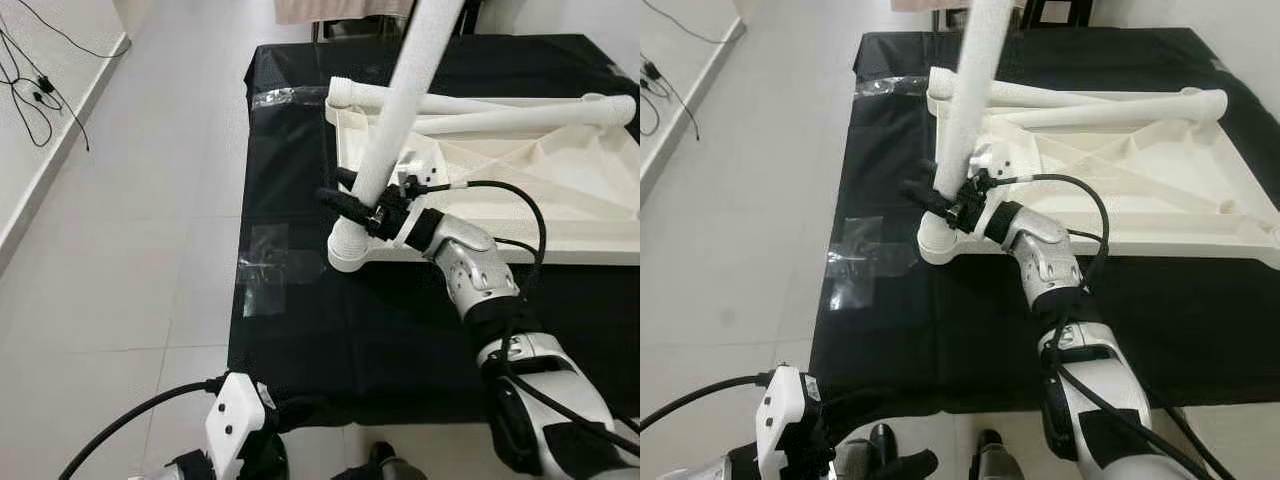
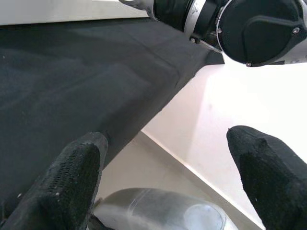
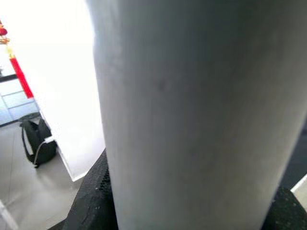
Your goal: Building children table
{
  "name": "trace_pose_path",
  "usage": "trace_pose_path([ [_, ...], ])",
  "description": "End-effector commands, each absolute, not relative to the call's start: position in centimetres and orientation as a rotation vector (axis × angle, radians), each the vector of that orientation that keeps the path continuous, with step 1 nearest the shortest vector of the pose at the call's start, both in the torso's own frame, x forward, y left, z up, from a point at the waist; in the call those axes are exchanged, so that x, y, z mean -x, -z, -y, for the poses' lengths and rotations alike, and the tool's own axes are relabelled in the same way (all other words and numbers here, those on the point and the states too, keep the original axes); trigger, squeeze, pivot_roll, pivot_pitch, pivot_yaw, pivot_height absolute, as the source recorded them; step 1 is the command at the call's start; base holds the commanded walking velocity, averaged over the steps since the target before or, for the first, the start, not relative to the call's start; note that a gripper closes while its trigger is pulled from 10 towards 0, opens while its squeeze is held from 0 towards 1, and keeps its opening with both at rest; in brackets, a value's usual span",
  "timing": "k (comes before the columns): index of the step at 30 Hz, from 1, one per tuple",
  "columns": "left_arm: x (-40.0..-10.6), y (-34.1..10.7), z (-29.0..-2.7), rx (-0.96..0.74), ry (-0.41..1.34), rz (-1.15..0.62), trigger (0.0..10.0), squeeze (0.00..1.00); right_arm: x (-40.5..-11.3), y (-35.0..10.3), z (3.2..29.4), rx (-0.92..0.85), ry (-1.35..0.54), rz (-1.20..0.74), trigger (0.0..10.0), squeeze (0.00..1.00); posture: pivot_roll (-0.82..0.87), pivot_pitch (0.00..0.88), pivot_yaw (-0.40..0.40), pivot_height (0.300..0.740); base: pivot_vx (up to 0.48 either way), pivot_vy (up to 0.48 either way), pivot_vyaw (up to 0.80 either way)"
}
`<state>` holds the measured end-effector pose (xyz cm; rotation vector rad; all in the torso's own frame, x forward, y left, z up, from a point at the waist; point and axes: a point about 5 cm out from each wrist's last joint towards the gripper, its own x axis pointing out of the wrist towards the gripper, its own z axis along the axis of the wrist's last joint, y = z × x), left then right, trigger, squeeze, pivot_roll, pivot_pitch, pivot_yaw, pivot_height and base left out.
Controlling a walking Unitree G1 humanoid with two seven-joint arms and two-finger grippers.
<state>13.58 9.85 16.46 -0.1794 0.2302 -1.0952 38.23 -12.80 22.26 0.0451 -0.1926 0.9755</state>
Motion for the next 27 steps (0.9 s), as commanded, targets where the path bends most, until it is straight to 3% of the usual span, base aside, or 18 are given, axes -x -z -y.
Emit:
trace_pose_path([
  [1, -13.1, -16.3, -9.7, 0.18, 1.11, -0.254, 10.0, 0.0, -37.3, -16.5, 12.7, -0.092, -0.98, -0.052, 10.0, 0.0, 0.01, 0.319, 0.028, 0.74, 0.0, 0.0, 0.0],
  [17, -13.3, -16.3, -9.8, 0.182, 1.11, -0.253, 10.0, 0.0, -37.7, -17.2, 13.0, -0.09, -0.929, -0.031, 10.0, 0.0, 0.01, 0.321, 0.034, 0.74, 0.0, 0.0, 0.0],
  [27, -13.5, -16.3, -9.9, 0.176, 1.107, -0.251, 10.0, 0.0, -37.7, -18.6, 12.6, -0.113, -1.005, 0.022, 10.0, 0.0, 0.01, 0.32, 0.035, 0.74, 0.0, 0.0, 0.0],
])
